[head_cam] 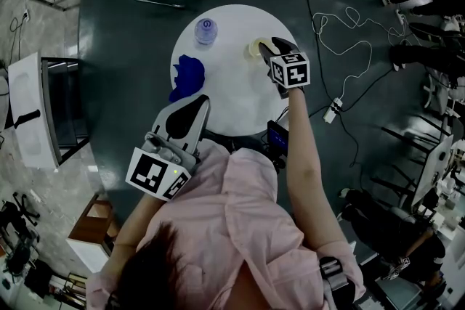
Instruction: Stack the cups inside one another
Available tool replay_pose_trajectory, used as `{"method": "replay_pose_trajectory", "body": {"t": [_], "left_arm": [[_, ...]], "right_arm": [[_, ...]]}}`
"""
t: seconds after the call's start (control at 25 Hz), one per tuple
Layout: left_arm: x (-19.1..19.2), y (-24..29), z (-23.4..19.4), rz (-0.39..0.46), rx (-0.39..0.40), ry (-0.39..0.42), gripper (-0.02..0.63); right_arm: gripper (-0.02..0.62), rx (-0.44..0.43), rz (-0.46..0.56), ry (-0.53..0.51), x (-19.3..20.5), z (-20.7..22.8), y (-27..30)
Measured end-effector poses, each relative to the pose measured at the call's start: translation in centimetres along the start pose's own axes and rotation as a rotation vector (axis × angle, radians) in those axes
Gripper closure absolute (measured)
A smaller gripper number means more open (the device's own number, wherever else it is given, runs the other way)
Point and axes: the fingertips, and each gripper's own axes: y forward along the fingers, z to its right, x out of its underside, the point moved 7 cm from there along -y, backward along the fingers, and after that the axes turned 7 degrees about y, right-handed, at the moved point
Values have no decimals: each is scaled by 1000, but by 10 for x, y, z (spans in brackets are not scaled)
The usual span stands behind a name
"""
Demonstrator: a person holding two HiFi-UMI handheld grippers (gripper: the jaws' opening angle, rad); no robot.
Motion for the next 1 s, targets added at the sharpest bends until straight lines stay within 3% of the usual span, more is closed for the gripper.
{"method": "replay_pose_trajectory", "body": {"t": [0.24, 0.44, 1.0], "left_arm": [[-2, 1, 1, 1, 2, 4, 591], [-1, 0, 3, 2, 0, 5, 591], [-1, -2, 11, 5, 4, 49, 591]], "right_arm": [[426, 26, 35, 2, -5, 5, -8], [547, 72, 58, -17, -5, 7, -13], [563, 72, 220, -4, -20, 1, -40]]}}
